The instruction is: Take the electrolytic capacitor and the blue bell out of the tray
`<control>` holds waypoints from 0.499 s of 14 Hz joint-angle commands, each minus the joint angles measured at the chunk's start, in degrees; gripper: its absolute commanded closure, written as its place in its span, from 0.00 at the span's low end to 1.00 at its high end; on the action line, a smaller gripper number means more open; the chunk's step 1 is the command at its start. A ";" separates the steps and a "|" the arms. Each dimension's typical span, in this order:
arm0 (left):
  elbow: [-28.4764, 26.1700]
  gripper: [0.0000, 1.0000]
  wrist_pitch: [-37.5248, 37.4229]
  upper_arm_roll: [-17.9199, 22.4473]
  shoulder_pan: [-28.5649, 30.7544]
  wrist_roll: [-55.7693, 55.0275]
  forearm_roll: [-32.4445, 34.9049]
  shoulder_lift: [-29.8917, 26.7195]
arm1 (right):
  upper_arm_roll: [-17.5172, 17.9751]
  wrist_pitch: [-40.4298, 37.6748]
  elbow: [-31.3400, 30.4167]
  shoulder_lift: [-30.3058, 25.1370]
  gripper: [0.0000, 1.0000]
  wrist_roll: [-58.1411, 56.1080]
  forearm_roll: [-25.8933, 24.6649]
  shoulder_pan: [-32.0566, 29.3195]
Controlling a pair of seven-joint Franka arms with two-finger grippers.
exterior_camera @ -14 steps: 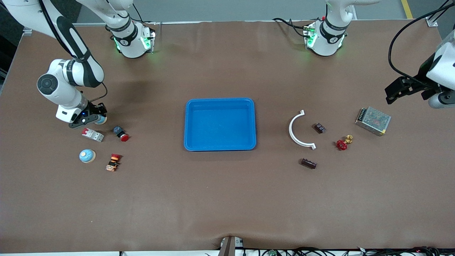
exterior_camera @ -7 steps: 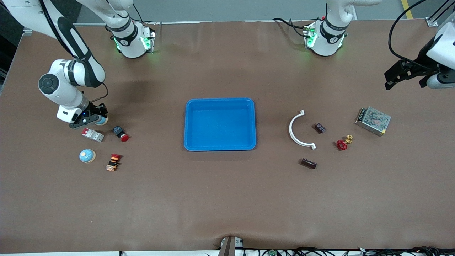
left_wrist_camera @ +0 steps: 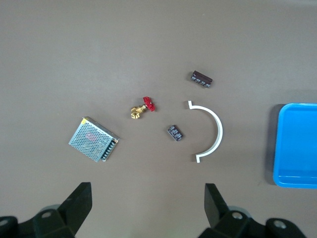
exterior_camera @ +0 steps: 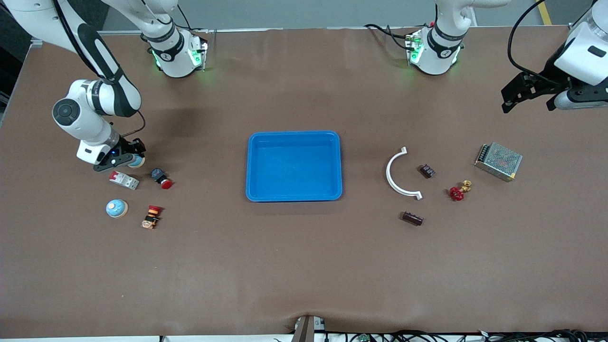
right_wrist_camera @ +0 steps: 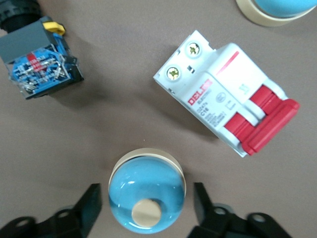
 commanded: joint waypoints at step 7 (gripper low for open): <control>0.49 0.00 -1.10 -0.48 0.99 -1.80 -1.69 0.51 | 0.97 -40.68 19.95 -7.70 0.00 6.83 1.10 7.49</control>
